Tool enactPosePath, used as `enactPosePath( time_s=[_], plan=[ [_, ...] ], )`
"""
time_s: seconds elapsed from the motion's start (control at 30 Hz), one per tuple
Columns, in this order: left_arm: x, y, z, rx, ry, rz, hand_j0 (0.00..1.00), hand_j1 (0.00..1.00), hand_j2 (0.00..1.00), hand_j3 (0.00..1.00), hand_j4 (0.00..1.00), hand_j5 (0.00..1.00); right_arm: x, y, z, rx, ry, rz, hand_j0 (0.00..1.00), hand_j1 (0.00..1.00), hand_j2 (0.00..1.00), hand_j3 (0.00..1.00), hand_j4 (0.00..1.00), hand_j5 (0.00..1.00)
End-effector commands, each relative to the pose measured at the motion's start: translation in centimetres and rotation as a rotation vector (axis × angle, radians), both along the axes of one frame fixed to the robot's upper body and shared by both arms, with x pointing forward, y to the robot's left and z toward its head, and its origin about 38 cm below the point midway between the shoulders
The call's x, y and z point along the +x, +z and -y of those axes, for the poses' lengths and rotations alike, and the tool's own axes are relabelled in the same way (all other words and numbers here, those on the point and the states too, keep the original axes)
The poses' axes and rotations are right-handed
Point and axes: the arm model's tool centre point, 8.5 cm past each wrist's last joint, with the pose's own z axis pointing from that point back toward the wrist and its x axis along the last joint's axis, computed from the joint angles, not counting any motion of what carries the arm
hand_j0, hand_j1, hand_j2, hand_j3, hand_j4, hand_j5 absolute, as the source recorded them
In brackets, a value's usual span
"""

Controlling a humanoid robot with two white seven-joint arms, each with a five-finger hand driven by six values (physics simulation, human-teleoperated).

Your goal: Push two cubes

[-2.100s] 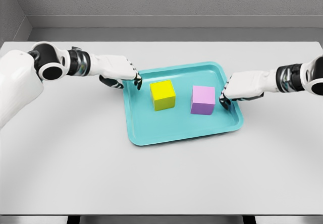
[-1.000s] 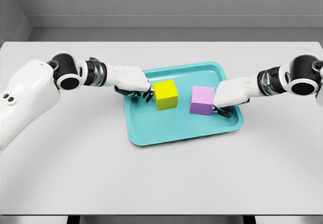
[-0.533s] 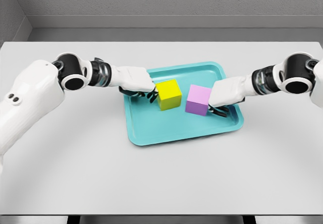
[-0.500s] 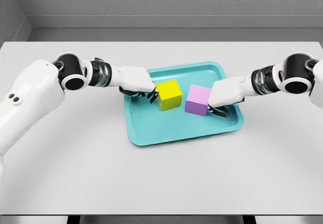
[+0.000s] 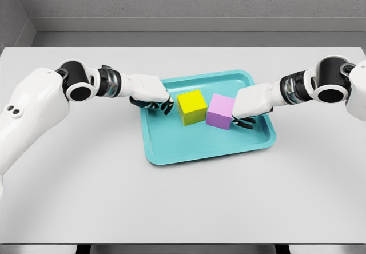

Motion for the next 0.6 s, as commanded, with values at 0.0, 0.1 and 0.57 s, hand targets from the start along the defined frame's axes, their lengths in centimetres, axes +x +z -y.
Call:
enactPosePath(
  time_s=[0.0, 0.1, 0.57],
  plan=[
    [0.2, -0.1, 0.0, -0.012, 0.013, -0.01, 0.49, 0.49, 0.49, 0.49, 0.49, 0.49, 0.2, 0.0, 0.1, 0.0, -0.008, 0.001, 0.15, 0.15, 0.15, 0.15, 0.15, 0.15],
    [0.4, 0.3, 0.6, -0.033, 0.014, -0.008, 0.49, 0.49, 0.49, 0.49, 0.49, 0.49, 0.5, 0.8, 0.7, -0.006, -0.019, 0.017, 0.15, 0.15, 0.15, 0.15, 0.15, 0.15],
    [0.4, 0.1, 1.1, -0.034, 0.009, -0.013, 0.49, 0.49, 0.49, 0.49, 0.49, 0.49, -2.7, 4.4, 0.5, -0.056, 0.109, 0.079, 0.15, 0.15, 0.15, 0.15, 0.15, 0.15]
  ],
)
